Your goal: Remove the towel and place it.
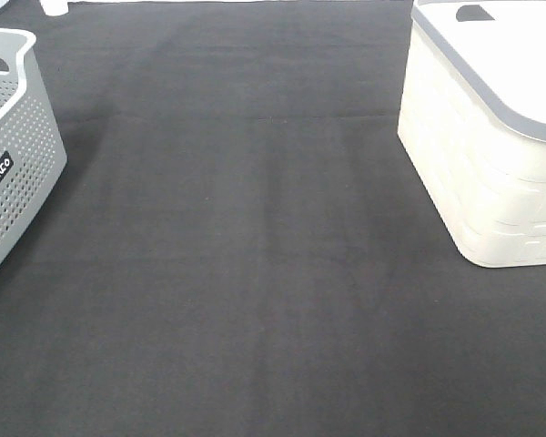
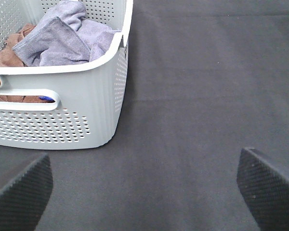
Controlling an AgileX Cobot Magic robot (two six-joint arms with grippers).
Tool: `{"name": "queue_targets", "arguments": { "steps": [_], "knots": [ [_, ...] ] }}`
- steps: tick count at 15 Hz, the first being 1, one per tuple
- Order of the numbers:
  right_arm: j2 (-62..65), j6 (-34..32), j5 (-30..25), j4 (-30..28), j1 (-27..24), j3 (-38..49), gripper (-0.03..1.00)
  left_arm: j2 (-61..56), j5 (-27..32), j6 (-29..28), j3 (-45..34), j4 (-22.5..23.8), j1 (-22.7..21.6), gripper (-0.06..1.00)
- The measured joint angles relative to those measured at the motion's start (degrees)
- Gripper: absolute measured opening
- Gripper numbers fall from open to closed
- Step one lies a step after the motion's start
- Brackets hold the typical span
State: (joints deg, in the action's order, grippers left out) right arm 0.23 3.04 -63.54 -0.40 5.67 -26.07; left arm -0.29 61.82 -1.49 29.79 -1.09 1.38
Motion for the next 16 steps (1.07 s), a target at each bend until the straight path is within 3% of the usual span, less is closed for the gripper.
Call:
{"name": "queue_targets", "arguments": {
  "steps": [16],
  "knots": [
    [0.00,0.00,0.00,0.00,0.00,0.00,0.68,0.00,0.00,0.00,0.00,0.06,0.00,0.98]
  ]
}}
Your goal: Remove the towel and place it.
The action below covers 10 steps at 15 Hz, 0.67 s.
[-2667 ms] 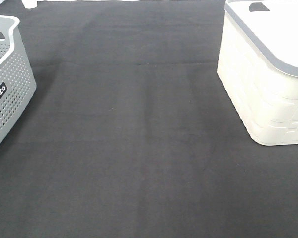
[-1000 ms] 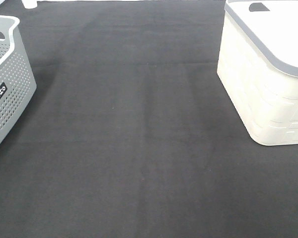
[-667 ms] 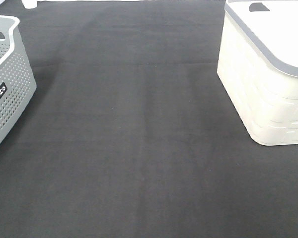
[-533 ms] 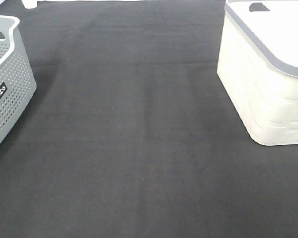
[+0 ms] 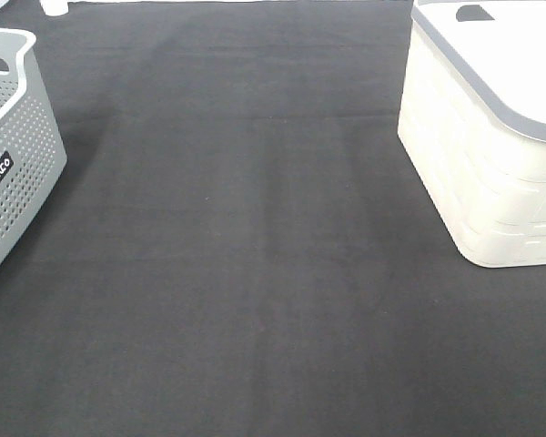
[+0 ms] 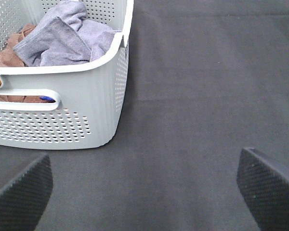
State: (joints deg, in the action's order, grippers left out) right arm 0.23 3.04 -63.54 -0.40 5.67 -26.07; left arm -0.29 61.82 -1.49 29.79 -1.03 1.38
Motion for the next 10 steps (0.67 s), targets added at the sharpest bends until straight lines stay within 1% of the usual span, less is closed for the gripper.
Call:
{"name": "queue_targets", "arguments": {
  "steps": [9,10],
  "knots": [
    [0.00,0.00,0.00,0.00,0.00,0.00,0.68,0.00,0.00,0.00,0.00,0.00,0.00,0.98],
    [0.00,0.00,0.00,0.00,0.00,0.00,0.68,0.00,0.34,0.00,0.97,-0.29,0.00,0.98]
  ]
}}
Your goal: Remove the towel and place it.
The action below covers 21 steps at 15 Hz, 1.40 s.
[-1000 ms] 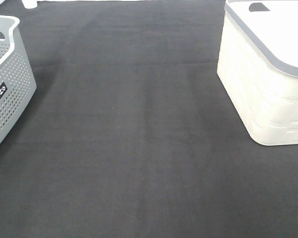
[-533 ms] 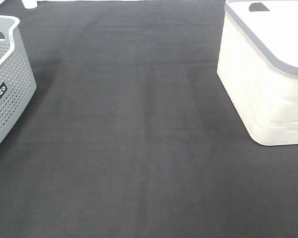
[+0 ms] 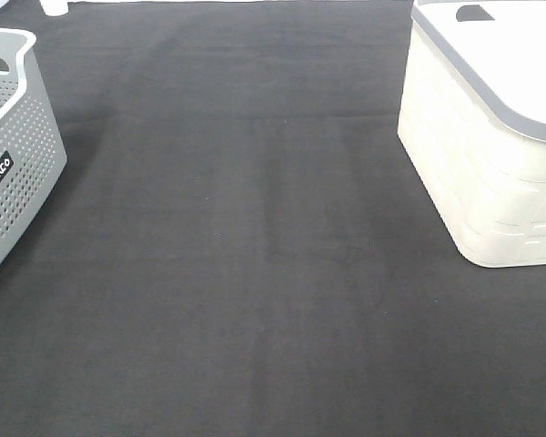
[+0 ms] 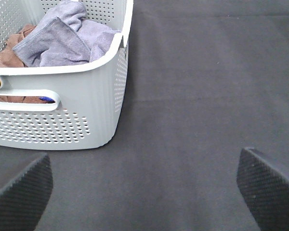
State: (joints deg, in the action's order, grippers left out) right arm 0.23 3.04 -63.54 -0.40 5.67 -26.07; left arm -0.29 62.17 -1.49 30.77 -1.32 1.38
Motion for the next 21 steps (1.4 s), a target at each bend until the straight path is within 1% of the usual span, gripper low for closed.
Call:
{"name": "queue_targets", "arguments": {
  "steps": [1,3,6,8,10,11,15,16,18,19,21],
  "knots": [
    [0.00,0.00,0.00,0.00,0.00,0.00,0.68,0.80,0.40,0.00,2.18,-0.11,0.00,0.98],
    [0.00,0.00,0.00,0.00,0.00,0.00,0.68,6.76,2.29,0.40,8.88,-0.17,0.00,0.98],
    [0.00,0.00,0.00,0.00,0.00,0.00,0.68,20.57,4.58,2.52,20.00,-1.78,0.00,0.98],
    [0.00,0.00,0.00,0.00,0.00,0.00,0.68,30.31,5.27,2.58,26.53,-2.64,0.00,0.98],
    [0.00,0.00,0.00,0.00,0.00,0.00,0.68,39.65,5.27,3.04,31.05,-2.12,0.00,0.98],
    [0.00,0.00,0.00,0.00,0.00,0.00,0.68,44.00,5.27,5.21,33.40,-1.26,0.00,0.98],
    [0.00,0.00,0.00,0.00,0.00,0.00,0.68,59.87,5.67,20.51,42.17,1.95,0.00,0.98],
    [0.00,0.00,0.00,0.00,0.00,0.00,0.68,62.74,5.44,25.50,44.18,3.44,0.00,0.98],
    [0.00,0.00,0.00,0.00,0.00,0.00,0.68,67.61,3.50,37.30,46.29,7.10,0.00,0.98],
    [0.00,0.00,0.00,0.00,0.00,0.00,0.68,69.21,1.95,42.00,46.41,9.28,-0.06,0.98],
    [0.00,0.00,0.00,0.06,0.00,0.00,0.68,72.77,-1.72,48.99,46.47,10.83,-2.64,0.98]
  ]
}}
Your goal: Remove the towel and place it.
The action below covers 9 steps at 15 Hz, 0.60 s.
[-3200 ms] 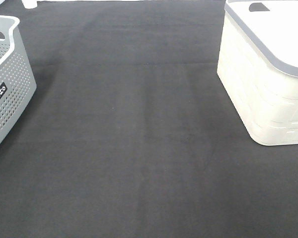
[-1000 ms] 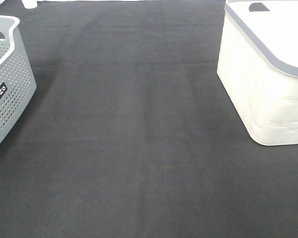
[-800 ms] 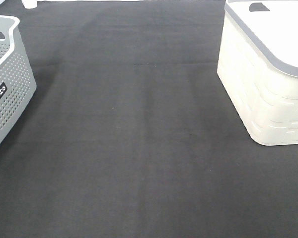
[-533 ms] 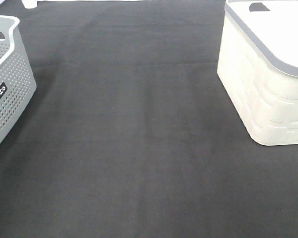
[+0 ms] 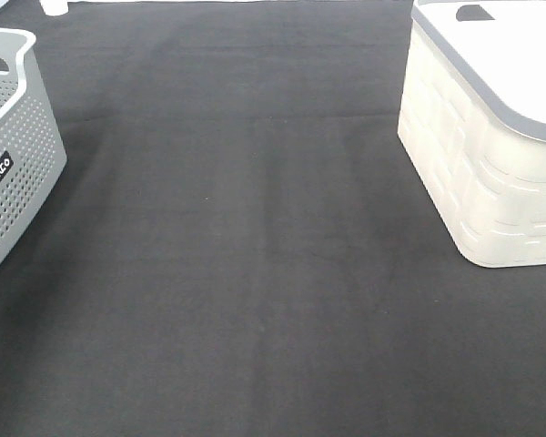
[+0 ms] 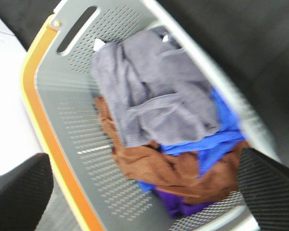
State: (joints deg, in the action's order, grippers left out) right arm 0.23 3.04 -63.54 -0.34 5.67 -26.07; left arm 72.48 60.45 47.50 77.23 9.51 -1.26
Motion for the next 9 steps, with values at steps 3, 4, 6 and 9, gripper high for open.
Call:
{"name": "queue_targets", "arguments": {
  "steps": [3,4,6,9],
  "knots": [
    [0.00,0.00,0.00,0.00,0.00,0.00,0.68,7.10,-4.01,8.65,0.00,0.00,-5.96,0.98],
    [0.00,0.00,0.00,0.00,0.00,0.00,0.68,9.63,-4.41,11.12,0.00,0.00,-7.68,0.98],
    [0.00,0.00,0.00,0.00,0.00,0.00,0.68,14.90,-6.07,15.47,0.00,0.17,-9.51,0.98],
    [0.00,0.00,0.00,0.00,0.00,0.00,0.68,23.55,-15.41,19.02,0.00,0.63,-9.68,0.98]
  ]
}}
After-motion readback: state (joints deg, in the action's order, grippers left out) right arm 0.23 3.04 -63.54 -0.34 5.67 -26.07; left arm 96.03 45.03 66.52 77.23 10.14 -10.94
